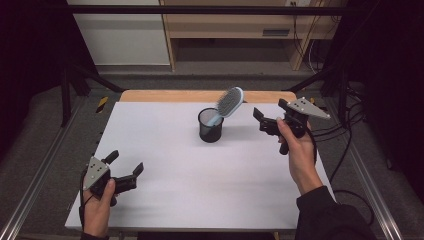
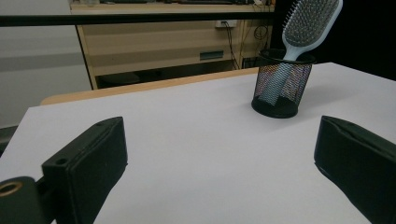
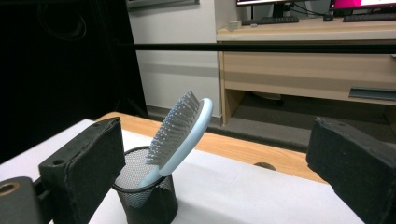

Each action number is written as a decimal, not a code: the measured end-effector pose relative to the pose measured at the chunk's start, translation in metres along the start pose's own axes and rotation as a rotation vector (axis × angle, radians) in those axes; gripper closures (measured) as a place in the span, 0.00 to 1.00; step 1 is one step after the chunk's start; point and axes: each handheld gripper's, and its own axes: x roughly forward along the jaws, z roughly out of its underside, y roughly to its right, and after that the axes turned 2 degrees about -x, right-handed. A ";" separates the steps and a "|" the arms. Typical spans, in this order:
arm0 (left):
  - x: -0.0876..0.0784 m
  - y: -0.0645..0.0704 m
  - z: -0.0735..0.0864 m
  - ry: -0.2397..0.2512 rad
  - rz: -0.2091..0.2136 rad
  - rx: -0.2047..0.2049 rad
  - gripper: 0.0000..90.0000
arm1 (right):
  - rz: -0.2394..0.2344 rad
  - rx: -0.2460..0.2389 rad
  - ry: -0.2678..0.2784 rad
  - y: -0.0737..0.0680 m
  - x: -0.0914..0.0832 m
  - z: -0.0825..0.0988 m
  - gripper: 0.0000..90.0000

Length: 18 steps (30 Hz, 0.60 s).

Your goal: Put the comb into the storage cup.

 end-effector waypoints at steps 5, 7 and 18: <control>-0.002 0.000 0.000 0.006 -0.002 -0.004 0.03 | -0.002 0.007 0.015 0.004 -0.009 -0.002 0.05; -0.002 0.000 0.000 0.006 -0.002 -0.005 0.03 | 0.000 0.015 0.017 0.007 -0.012 -0.002 0.04; -0.009 -0.002 0.000 0.016 -0.007 -0.013 0.03 | 0.016 0.025 0.045 0.020 -0.032 -0.003 0.04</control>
